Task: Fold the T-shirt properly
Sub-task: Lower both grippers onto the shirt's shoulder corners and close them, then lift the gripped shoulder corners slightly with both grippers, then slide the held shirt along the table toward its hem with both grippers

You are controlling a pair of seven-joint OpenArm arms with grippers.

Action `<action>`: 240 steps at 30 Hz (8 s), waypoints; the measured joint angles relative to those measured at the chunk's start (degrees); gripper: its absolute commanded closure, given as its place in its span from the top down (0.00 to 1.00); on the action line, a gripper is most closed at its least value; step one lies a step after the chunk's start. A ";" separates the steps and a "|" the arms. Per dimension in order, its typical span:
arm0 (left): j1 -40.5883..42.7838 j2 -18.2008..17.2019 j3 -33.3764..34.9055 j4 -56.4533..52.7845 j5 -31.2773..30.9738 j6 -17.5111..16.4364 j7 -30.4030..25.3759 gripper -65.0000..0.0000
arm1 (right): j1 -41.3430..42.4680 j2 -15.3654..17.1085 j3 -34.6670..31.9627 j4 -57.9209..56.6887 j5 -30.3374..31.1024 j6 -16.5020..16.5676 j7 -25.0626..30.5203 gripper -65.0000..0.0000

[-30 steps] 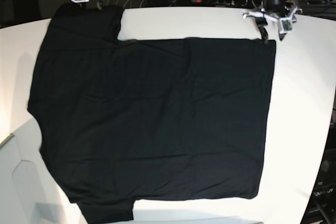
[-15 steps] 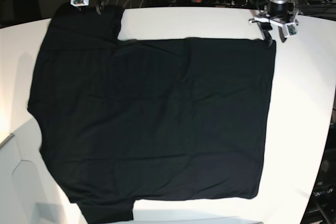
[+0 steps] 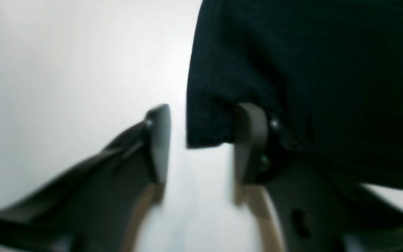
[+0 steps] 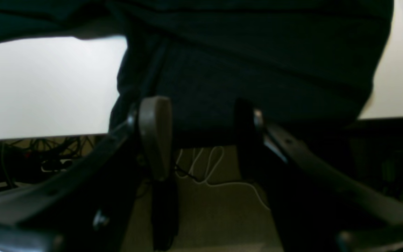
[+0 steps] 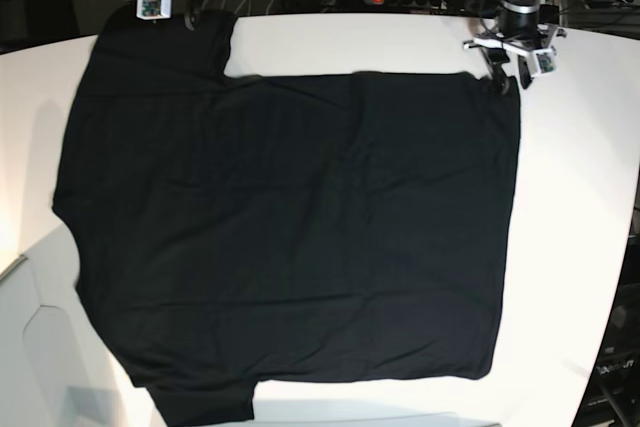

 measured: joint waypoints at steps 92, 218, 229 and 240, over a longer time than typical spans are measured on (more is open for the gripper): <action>9.29 3.72 -8.87 9.84 0.20 -0.24 1.86 0.06 | 21.75 -9.64 45.94 -4.81 8.39 38.62 -2.95 0.00; -20.83 5.79 -18.08 9.25 -3.61 -6.84 18.91 0.00 | 56.85 -8.02 39.76 -20.96 -9.07 39.08 -3.58 0.00; -22.75 5.75 -16.50 9.20 -3.61 -6.71 18.86 0.00 | 60.98 -7.30 38.29 -24.17 -9.25 39.10 -3.58 0.00; -24.30 5.70 -16.50 9.20 -3.58 -6.64 18.97 0.00 | 66.01 -4.85 37.81 -32.28 -9.31 39.10 -3.61 0.00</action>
